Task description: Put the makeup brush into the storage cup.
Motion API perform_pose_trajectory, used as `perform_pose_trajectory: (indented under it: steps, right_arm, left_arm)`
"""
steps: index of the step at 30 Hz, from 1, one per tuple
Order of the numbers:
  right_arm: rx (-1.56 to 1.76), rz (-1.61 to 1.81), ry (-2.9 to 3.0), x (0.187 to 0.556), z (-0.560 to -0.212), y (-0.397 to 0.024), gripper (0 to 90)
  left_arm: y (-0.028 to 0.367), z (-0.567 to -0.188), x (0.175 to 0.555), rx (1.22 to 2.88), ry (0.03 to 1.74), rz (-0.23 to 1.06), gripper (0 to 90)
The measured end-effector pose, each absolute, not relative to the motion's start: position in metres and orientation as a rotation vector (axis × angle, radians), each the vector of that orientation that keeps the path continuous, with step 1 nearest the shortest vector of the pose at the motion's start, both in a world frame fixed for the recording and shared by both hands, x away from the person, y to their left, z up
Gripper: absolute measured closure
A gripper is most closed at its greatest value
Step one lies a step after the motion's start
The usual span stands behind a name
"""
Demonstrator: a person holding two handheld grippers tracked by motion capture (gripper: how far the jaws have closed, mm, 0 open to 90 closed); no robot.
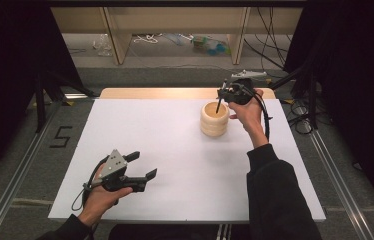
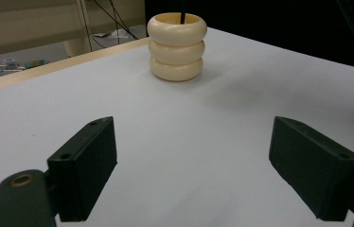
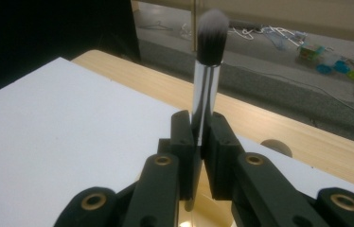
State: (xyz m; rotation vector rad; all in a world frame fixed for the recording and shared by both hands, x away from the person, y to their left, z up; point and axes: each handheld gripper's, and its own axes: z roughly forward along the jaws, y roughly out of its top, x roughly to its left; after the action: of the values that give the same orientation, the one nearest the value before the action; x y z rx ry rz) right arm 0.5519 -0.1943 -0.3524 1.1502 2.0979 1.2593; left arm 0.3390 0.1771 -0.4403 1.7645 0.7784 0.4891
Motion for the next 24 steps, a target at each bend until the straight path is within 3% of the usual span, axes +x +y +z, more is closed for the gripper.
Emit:
perform_pose_trajectory:
  steps: [24]
  right_arm:
    - [1.201, 1.149, 2.196, 0.564, -0.384, -0.186, 81.3]
  left_arm:
    - [0.176, -0.441, 0.34, 1.773, 0.776, 0.486, 16.0]
